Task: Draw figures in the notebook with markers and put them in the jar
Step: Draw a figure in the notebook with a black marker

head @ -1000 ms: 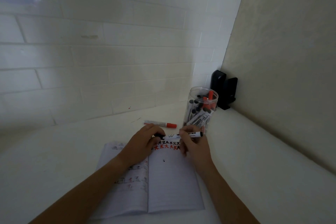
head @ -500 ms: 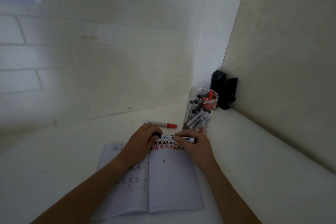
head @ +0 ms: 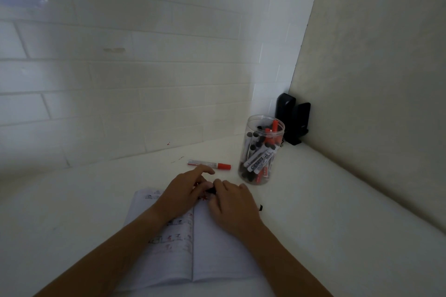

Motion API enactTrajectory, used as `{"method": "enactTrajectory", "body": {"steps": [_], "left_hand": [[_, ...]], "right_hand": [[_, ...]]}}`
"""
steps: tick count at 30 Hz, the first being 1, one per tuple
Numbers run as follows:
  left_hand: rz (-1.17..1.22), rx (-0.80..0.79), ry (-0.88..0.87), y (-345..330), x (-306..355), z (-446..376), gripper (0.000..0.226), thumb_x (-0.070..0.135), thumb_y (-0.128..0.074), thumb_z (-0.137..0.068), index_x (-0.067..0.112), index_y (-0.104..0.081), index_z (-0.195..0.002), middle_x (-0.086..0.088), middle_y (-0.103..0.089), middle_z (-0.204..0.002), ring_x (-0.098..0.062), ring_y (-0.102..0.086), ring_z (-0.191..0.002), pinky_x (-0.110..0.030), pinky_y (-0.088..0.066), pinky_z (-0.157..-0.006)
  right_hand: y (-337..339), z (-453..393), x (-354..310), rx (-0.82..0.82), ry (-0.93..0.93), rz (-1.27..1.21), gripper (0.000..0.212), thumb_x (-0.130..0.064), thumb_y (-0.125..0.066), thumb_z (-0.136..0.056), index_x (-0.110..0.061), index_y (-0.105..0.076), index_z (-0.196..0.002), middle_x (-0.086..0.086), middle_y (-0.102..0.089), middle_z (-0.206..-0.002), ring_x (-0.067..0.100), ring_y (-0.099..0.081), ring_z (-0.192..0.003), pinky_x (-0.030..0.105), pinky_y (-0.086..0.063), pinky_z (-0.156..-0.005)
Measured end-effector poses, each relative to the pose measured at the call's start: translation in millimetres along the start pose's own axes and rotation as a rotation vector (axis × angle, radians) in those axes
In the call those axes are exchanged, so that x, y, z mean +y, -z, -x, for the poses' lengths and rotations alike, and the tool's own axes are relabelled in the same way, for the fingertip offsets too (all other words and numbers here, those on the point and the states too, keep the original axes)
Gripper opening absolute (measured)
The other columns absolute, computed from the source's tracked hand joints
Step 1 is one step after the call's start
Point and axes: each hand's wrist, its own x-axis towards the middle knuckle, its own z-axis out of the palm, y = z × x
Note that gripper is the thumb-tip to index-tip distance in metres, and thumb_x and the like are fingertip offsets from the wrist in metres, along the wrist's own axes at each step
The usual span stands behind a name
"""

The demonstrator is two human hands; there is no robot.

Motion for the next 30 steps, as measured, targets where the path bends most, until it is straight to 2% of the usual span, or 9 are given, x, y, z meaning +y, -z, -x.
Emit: {"method": "enactTrajectory", "body": {"steps": [3,6,10,13,20,22,24,26,30], "left_hand": [[-0.023,-0.018,0.016,-1,0,1,0.033,0.051,-0.036,-0.103,0.035,-0.056,-0.123,0.013,-0.073,-0.084,-0.003,-0.068,-0.078,-0.026,-0.054,-0.071],[-0.046,-0.007,0.048,-3,-4,1,0.05,0.062,-0.024,-0.1,0.033,-0.058,-0.121,0.016,-0.071,-0.094,-0.001,-0.066,-0.087,-0.025,-0.052,-0.077],[-0.218,0.041,-0.006,-10,-18,-1,0.044,0.047,-0.033,-0.099,0.025,-0.069,-0.106,0.011,-0.069,-0.099,-0.003,-0.057,-0.091,-0.031,-0.049,-0.084],[-0.234,0.031,-0.03,-11,-24,-3,0.032,0.038,-0.041,-0.093,0.027,-0.07,-0.101,0.013,-0.068,-0.101,0.0,-0.055,-0.093,-0.022,-0.046,-0.085],[-0.223,0.013,-0.005,-11,-28,-2,0.028,0.036,-0.043,-0.091,0.03,-0.069,-0.101,0.015,-0.066,-0.102,-0.002,-0.055,-0.096,-0.025,-0.047,-0.087],[-0.224,0.008,-0.006,-11,-27,-2,0.027,0.035,-0.043,-0.091,0.03,-0.068,-0.101,0.016,-0.065,-0.101,-0.003,-0.055,-0.096,-0.026,-0.048,-0.086],[-0.244,0.007,-0.021,-11,-26,-2,0.027,0.036,-0.043,-0.091,0.03,-0.067,-0.101,0.016,-0.064,-0.101,-0.004,-0.054,-0.095,-0.027,-0.047,-0.085],[-0.259,-0.001,-0.024,-10,-26,-3,0.027,0.037,-0.043,-0.092,0.03,-0.067,-0.102,0.016,-0.063,-0.099,-0.004,-0.053,-0.093,-0.026,-0.046,-0.082],[-0.278,-0.016,-0.013,-10,-28,-4,0.025,0.038,-0.043,-0.092,0.032,-0.066,-0.101,0.017,-0.063,-0.099,-0.001,-0.048,-0.09,-0.022,-0.042,-0.079]], "right_hand": [[1,2,1,0.027,-0.056,0.06,0.049,-0.063,-0.035,-0.098,-0.023,-0.058,-0.078,-0.005,-0.062,-0.063,0.016,-0.054,-0.052,0.033,-0.037,-0.061],[7,0,1,0.038,-0.13,0.128,0.065,-0.077,-0.035,-0.091,-0.026,-0.048,-0.053,-0.005,-0.049,-0.042,0.012,-0.04,-0.036,0.027,-0.027,-0.05],[11,1,1,0.006,-0.266,0.14,0.062,-0.07,-0.045,-0.083,-0.024,-0.036,-0.043,-0.009,-0.03,-0.036,0.01,-0.034,-0.03,0.021,-0.015,-0.04],[10,3,2,-0.111,-0.299,0.135,0.057,-0.069,-0.03,-0.081,-0.023,-0.033,-0.048,-0.009,-0.029,-0.043,0.011,-0.033,-0.039,0.025,-0.014,-0.043],[8,-1,1,0.045,-0.312,0.193,0.059,-0.059,-0.046,-0.076,-0.025,-0.007,-0.047,-0.01,0.001,-0.042,0.003,0.004,-0.038,0.02,0.002,-0.043],[12,-1,1,0.004,-0.327,0.196,0.059,-0.056,-0.047,-0.081,-0.023,-0.012,-0.047,-0.009,-0.005,-0.041,0.004,-0.001,-0.037,0.021,-0.001,-0.043],[11,-3,4,-0.077,-0.359,0.154,0.056,-0.058,-0.043,-0.095,-0.021,-0.036,-0.053,-0.007,-0.034,-0.046,0.01,-0.03,-0.039,0.026,-0.02,-0.043],[11,-7,9,-0.067,-0.365,-0.014,0.05,-0.061,-0.036,-0.102,-0.021,-0.053,-0.077,-0.003,-0.057,-0.066,0.016,-0.055,-0.058,0.029,-0.036,-0.055],[39,-25,15,0.052,-0.232,-0.416,0.02,-0.031,-0.043,-0.108,-0.02,-0.05,-0.093,-0.006,-0.05,-0.079,0.008,-0.048,-0.069,0.026,-0.035,-0.064]]}}
